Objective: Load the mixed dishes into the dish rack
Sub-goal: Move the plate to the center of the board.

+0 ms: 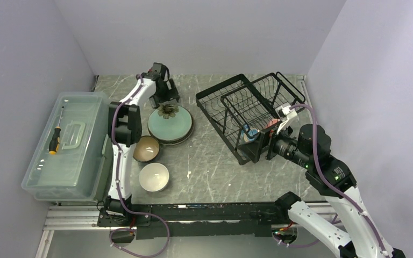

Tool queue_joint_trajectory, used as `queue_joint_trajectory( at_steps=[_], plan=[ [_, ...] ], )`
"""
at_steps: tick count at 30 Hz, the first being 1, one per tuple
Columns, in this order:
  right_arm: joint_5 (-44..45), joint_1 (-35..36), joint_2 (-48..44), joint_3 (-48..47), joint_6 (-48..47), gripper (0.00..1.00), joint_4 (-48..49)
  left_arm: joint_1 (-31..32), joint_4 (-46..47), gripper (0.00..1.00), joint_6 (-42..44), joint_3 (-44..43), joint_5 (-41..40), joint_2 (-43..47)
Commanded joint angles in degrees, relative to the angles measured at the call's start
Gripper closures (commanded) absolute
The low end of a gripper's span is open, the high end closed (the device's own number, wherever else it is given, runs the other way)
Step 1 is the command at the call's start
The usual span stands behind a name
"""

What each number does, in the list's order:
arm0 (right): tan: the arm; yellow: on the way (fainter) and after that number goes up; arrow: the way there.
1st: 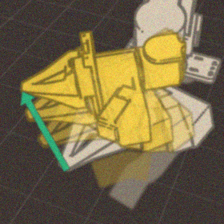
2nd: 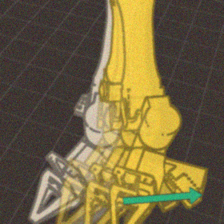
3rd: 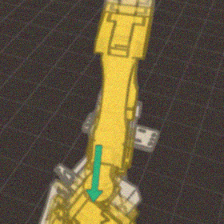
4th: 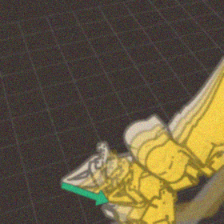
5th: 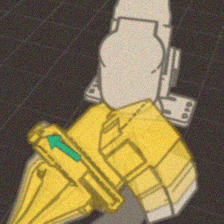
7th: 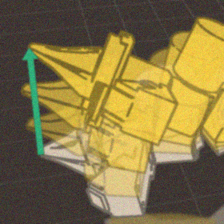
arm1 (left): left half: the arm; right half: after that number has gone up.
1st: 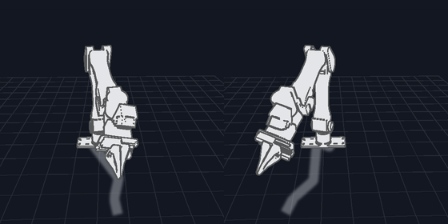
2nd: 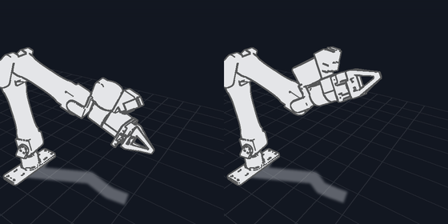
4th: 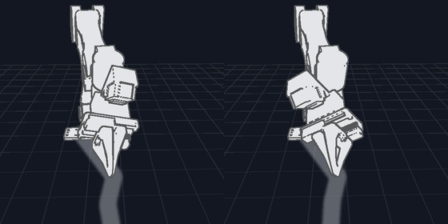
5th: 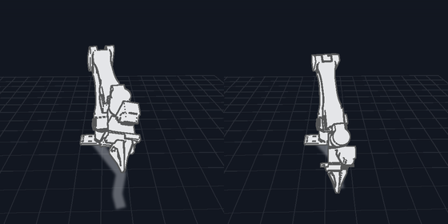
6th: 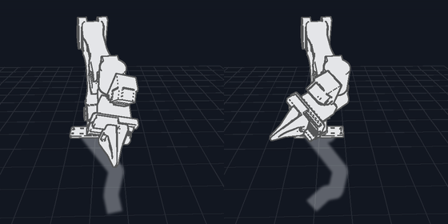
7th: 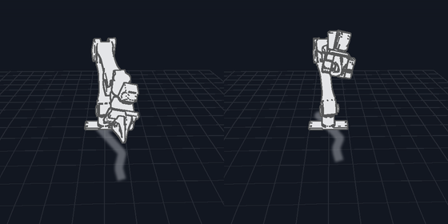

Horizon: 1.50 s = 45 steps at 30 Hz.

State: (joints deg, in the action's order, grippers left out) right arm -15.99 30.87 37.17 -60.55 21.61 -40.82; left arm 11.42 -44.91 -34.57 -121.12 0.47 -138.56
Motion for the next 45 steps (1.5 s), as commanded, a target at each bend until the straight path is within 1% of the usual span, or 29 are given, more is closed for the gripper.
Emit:
queue_joint_trajectory(
  at_steps=[1, 8, 14, 24, 34, 39, 42, 45],
  plan=[
    [0.4, 0.1, 0.1, 0.8, 0.9, 0.03, 2.5, 5.1, -7.3, 0.01, -2.3, 3.3, 8.5, -0.7],
    [2.1, 0.2, 0.6, 1.7, 0.5, 0.03, 2.2, 9.6, -5.2, 0.01, -2.8, 9.9, 8.7, 3.2],
    [2.9, 0.1, 0.8, 1.8, 0.7, 0.03, 2.3, 14.6, -4.1, 0.01, -3.0, 13.6, 8.6, 5.7],
    [2.5, 0.2, 0.7, 4.6, 1.8, 0.03, 2.4, 22.6, 2.0, 0.01, -5.2, 23.8, 9.2, 9.8],
    [2.8, 0.2, -0.2, 7.9, 2.5, 0.03, 1.6, 32.0, 4.3, 0.01, -7.1, 25.5, 9.2, 11.1],
    [3.3, 0.2, -0.3, 8.1, 2.6, 0.03, 1.3, 36.4, 4.0, 0.01, -7.1, 26.0, 6.7, 11.4],
    [2.8, 0.2, -0.1, 8.0, 2.7, 0.03, 1.4, 37.5, 4.0, 0.01, -7.4, 27.0, 5.6, 13.1],
    [2.2, 0.2, -0.4, 8.5, 3.0, 0.03, 1.8, 37.7, 4.5, 0.01, -7.4, 28.7, 4.7, 16.6]
  ],
)
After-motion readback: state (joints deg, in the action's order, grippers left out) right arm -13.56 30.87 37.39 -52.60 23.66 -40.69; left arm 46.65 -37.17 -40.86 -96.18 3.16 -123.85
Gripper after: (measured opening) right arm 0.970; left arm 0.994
